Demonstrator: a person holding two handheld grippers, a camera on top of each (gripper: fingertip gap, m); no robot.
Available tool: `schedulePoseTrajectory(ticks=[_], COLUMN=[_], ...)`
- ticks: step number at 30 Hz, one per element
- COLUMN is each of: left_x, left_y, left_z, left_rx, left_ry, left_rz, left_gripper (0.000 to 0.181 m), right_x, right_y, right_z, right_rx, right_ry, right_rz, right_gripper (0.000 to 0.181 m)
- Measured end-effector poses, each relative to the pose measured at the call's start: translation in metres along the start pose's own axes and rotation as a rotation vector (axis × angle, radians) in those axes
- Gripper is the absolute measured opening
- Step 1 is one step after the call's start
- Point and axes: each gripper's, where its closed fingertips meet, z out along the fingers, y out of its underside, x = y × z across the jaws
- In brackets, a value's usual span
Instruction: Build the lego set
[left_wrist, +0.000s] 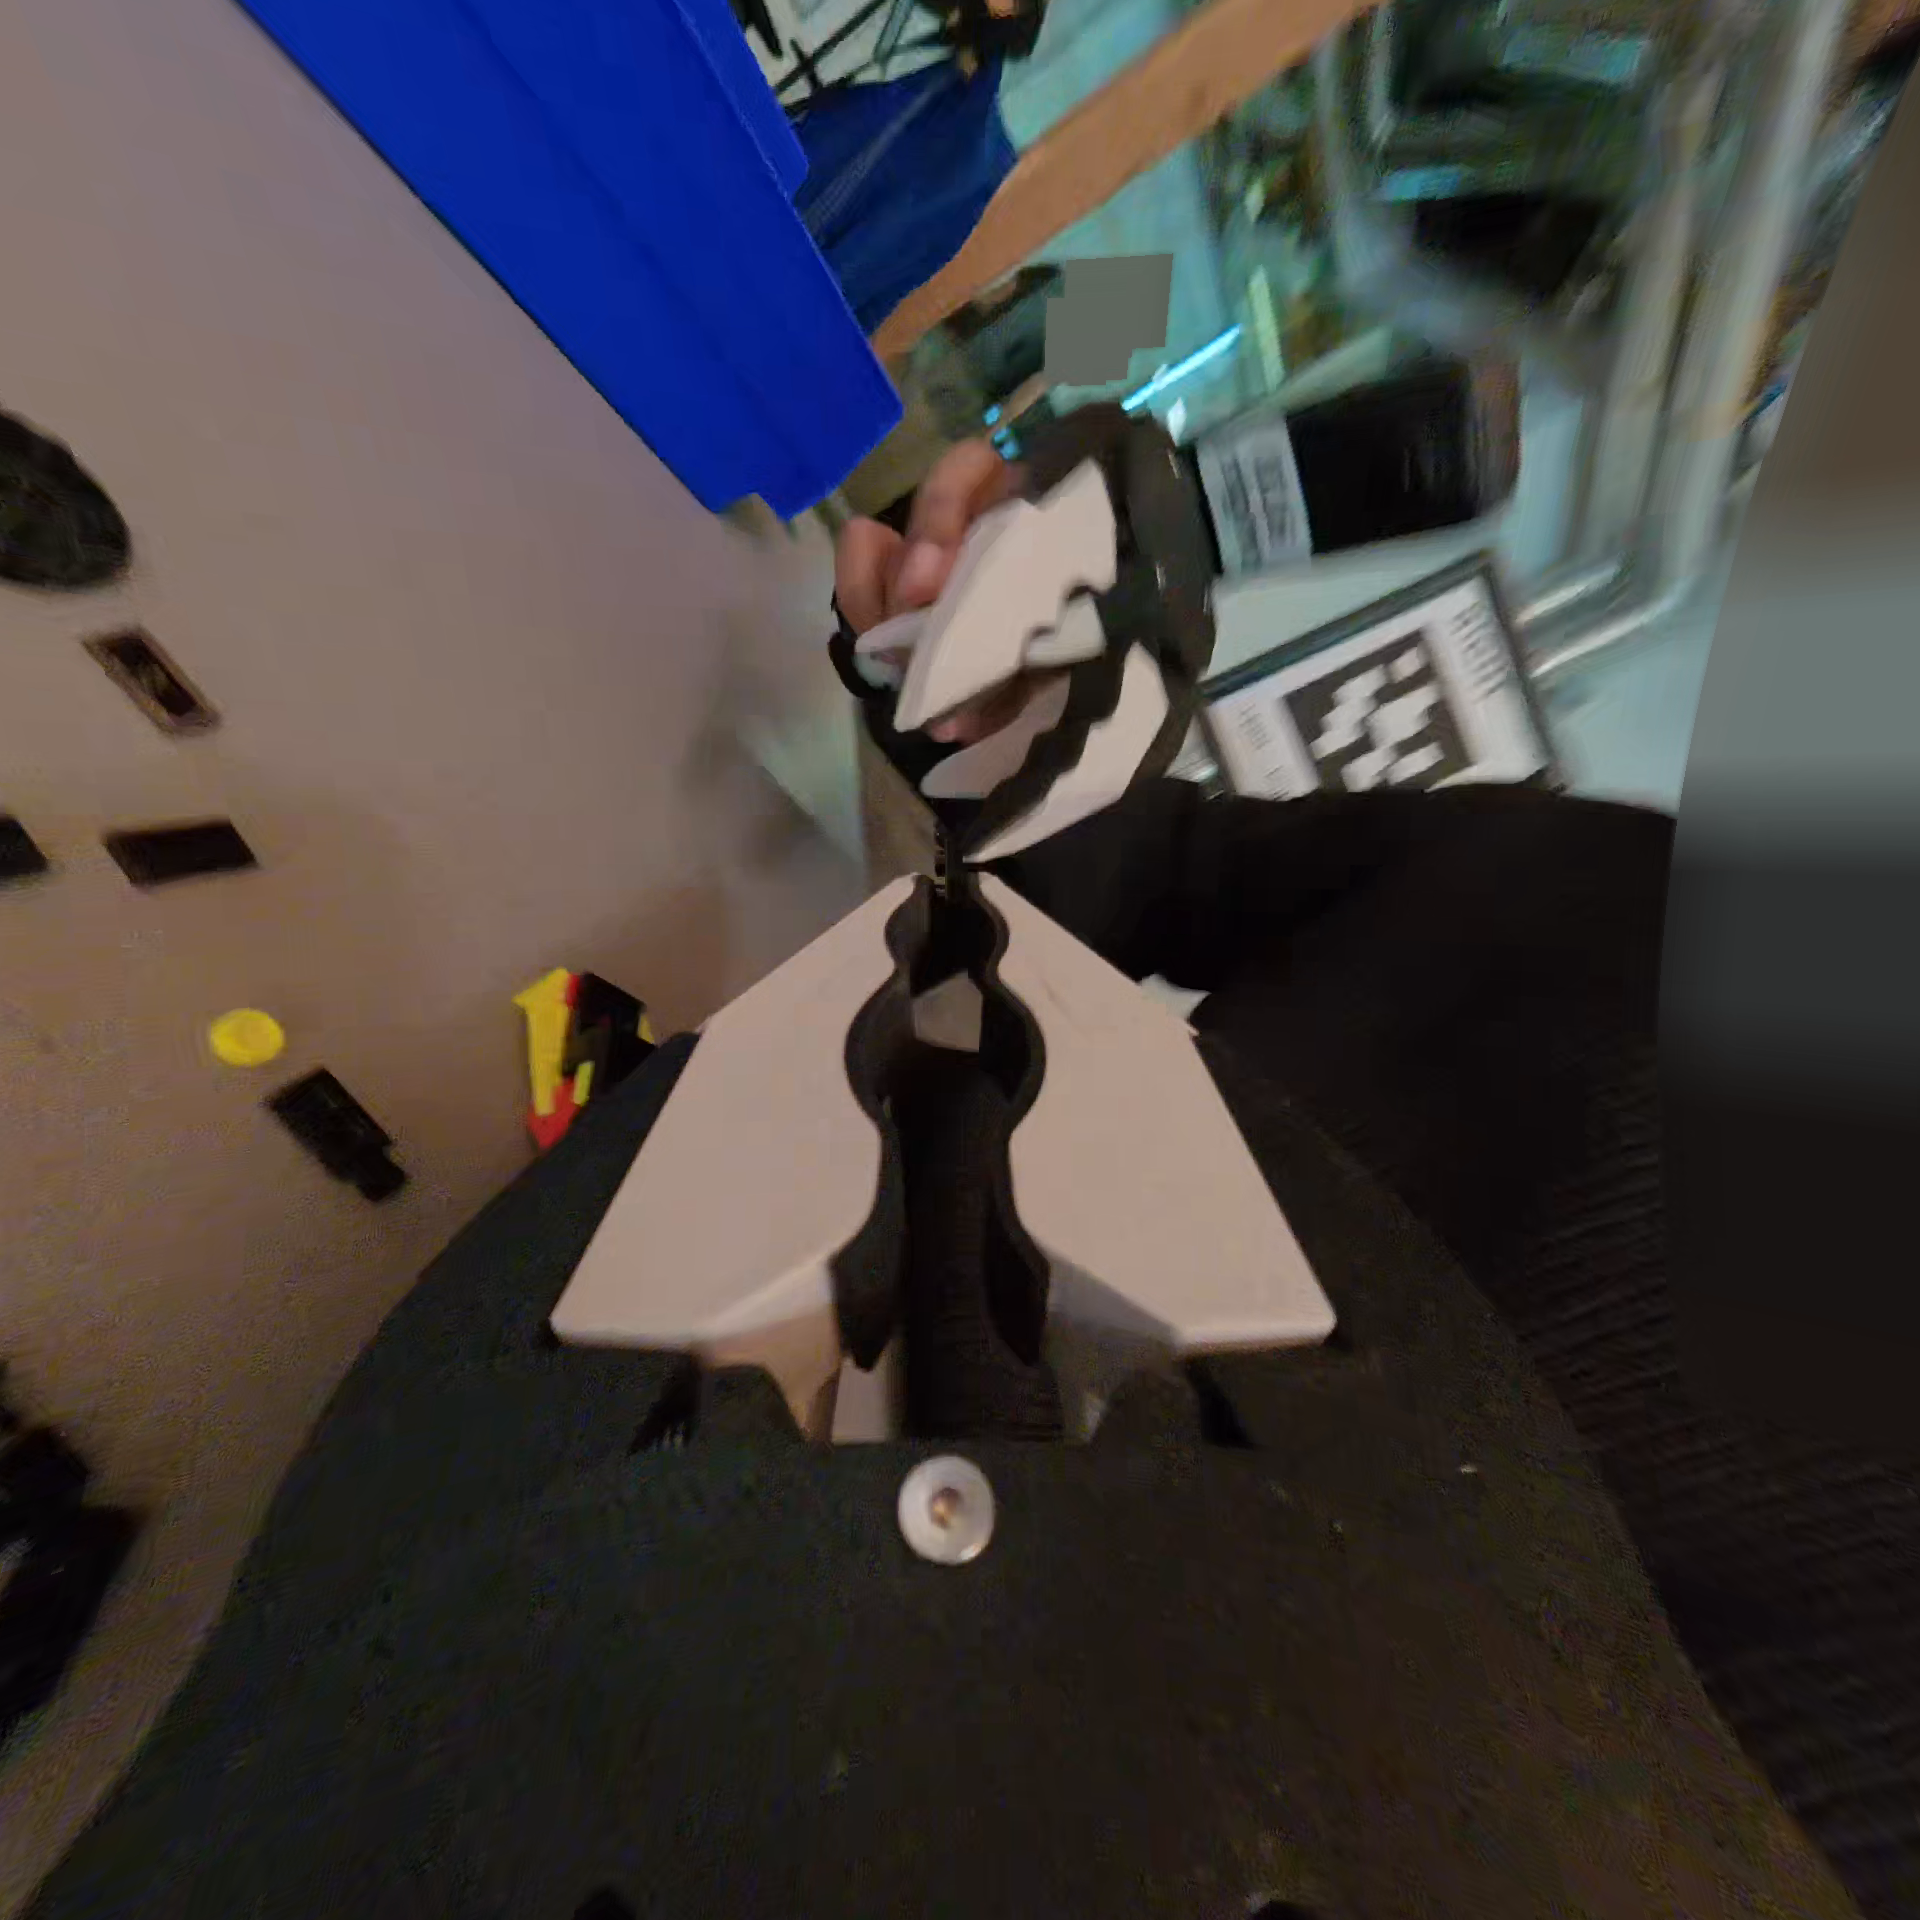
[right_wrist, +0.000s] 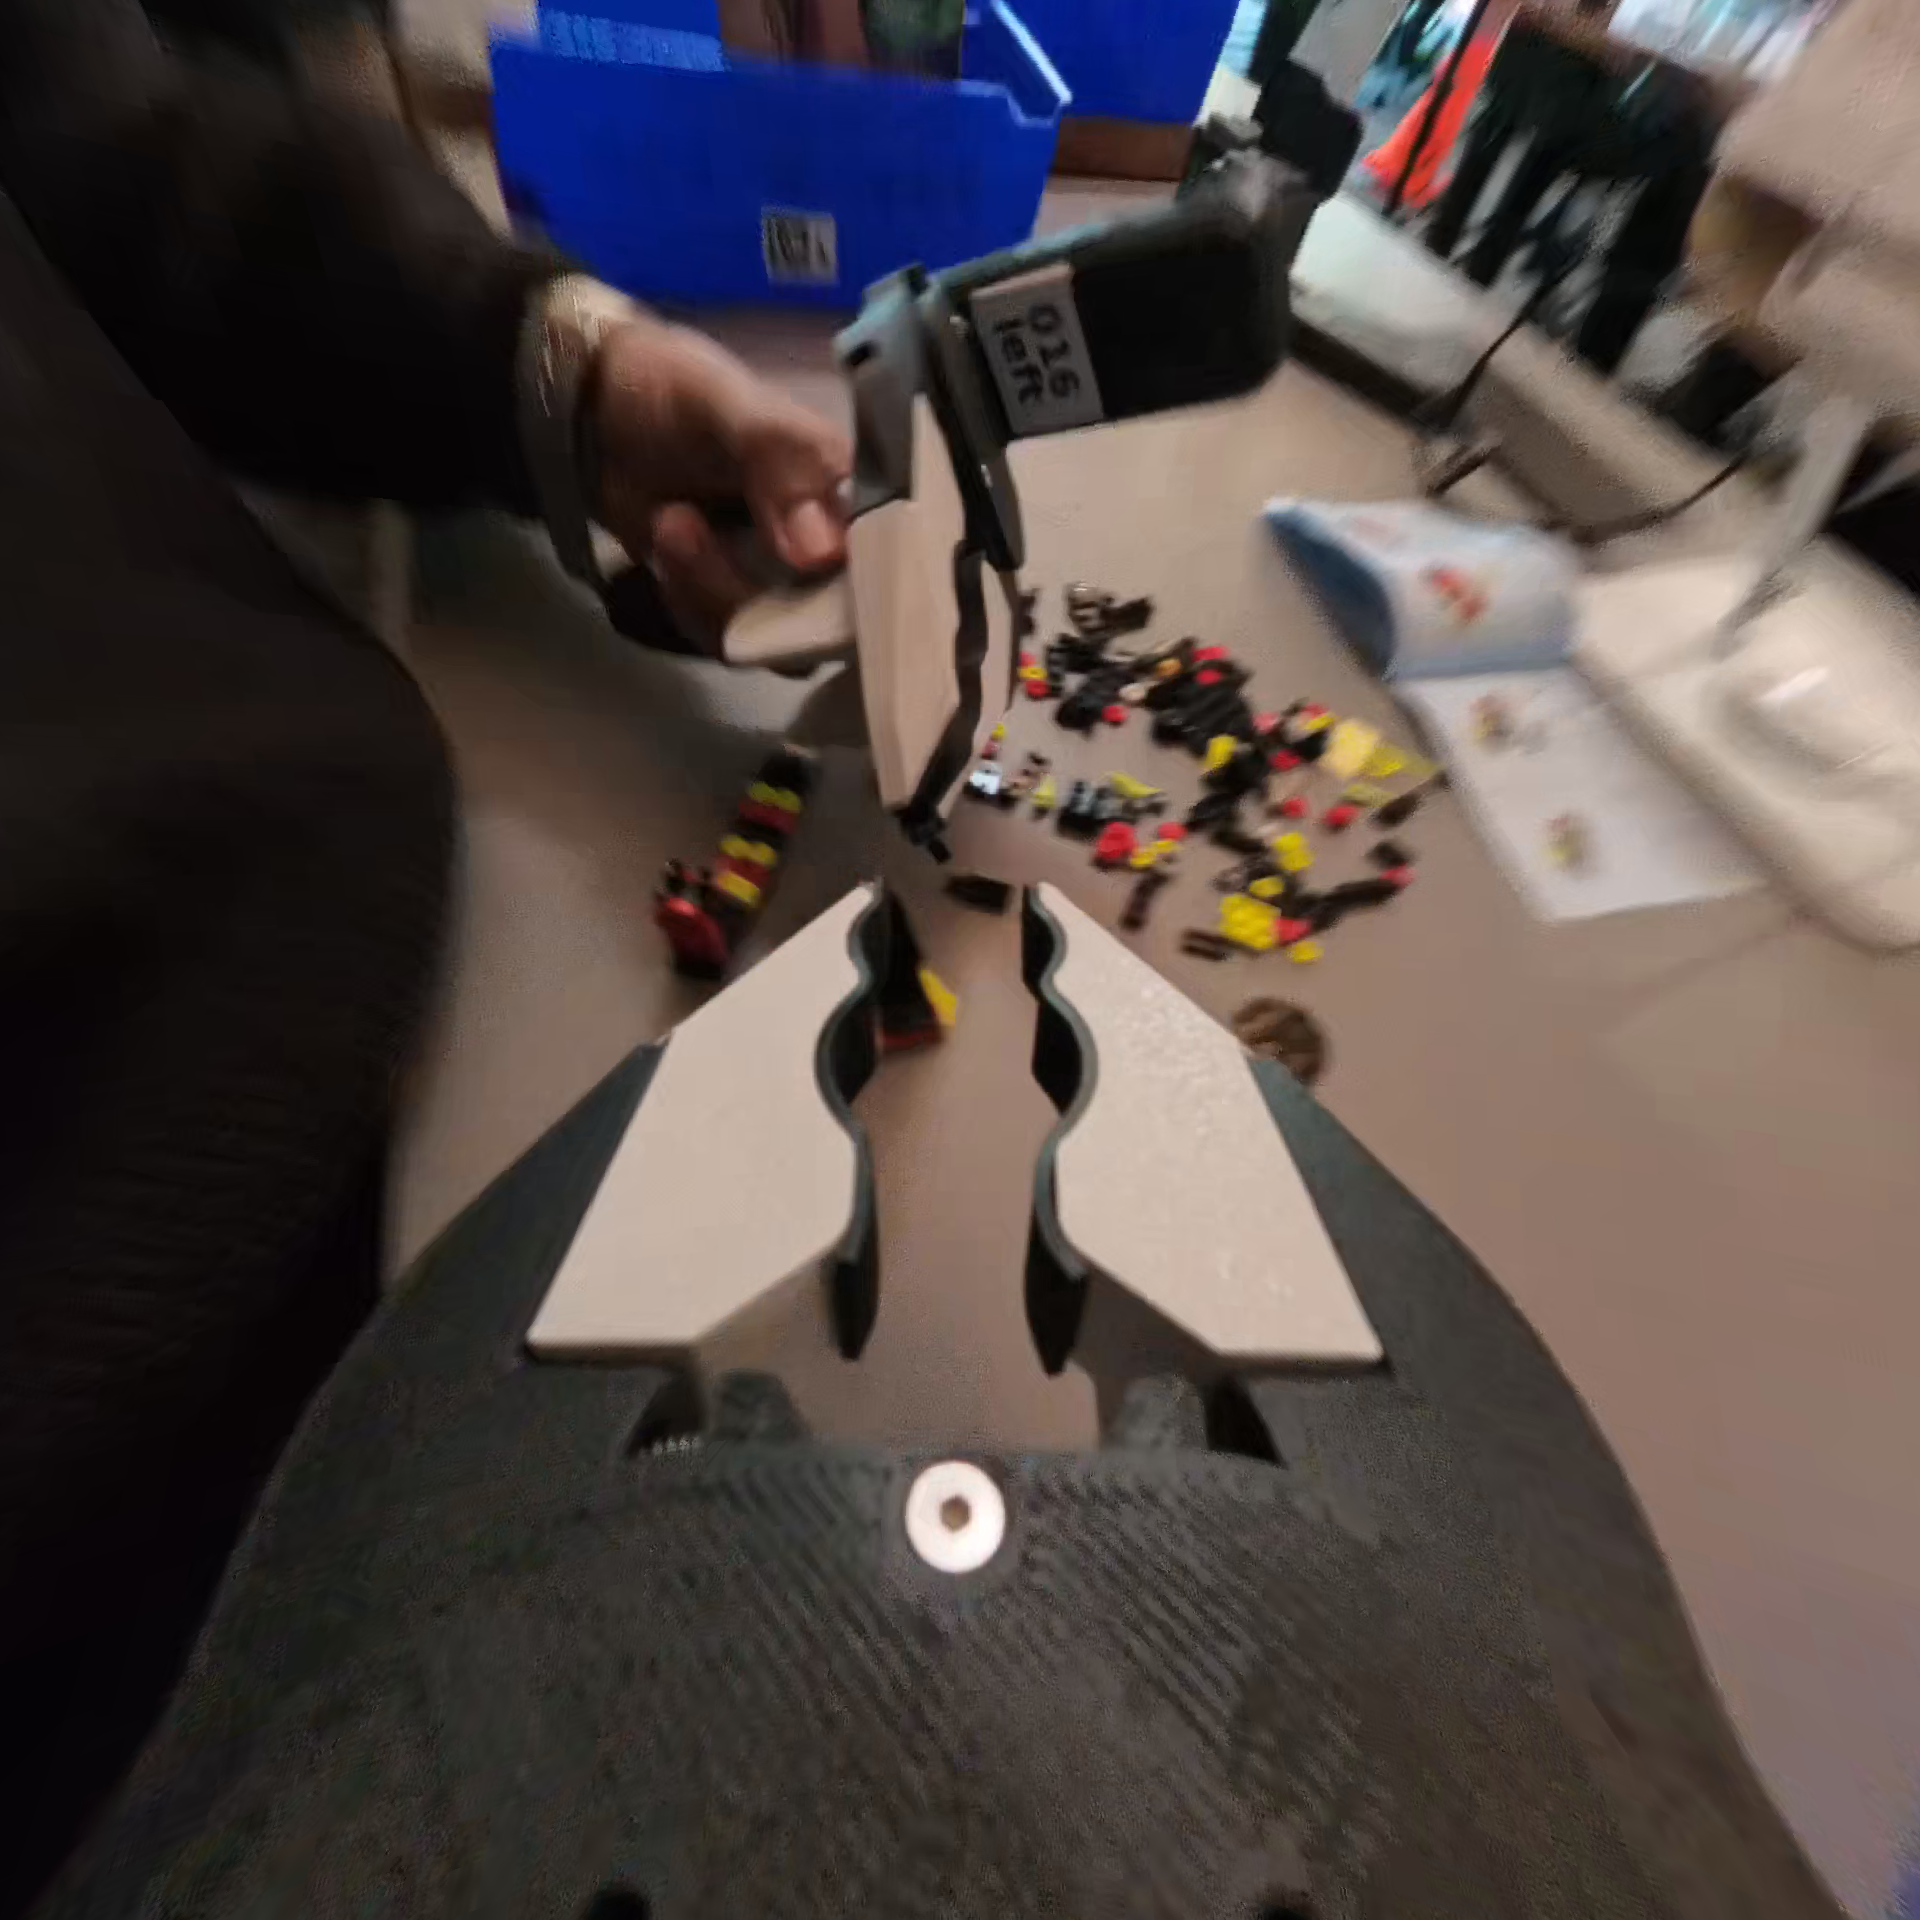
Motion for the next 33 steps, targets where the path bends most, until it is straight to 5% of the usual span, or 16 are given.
schedulePoseTrajectory(ticks=[3,5,21,26,29,33], left_x=[-0.004,-0.007,-0.016,-0.04,-0.06,-0.069], left_y=[0.009,0.016,0.028,0.015,0.018,0.035], left_z=[0.0,0.002,0.004,-0.015,-0.026,-0.014], left_rx=[-0.032,-0.072,-0.138,-0.131,-0.223,-0.342], left_ry=[0.038,0.024,-0.033,-0.267,-0.473,-0.542], left_rz=[-0.132,-0.143,-0.127,0.122,0.344,0.454], left_gripper=[0.003,0.003,0.004,0.023,0.032,0.041], right_x=[-0.009,-0.022,-0.027,0.001,0.004,-0.005], right_y=[-0.003,-0.004,0.017,0.044,0.057,0.054], right_z=[0.005,0.01,0.022,0.016,0.016,0.026], right_rx=[-0.051,-0.054,-0.186,-0.309,-0.338,-0.291], right_ry=[0.131,0.113,0.072,0.12,0.051,-0.09], right_rz=[-0.343,-0.412,-0.41,-0.29,-0.207,-0.1], right_gripper=[0.022,0.017,0.005,0.006,0.006,0.006])
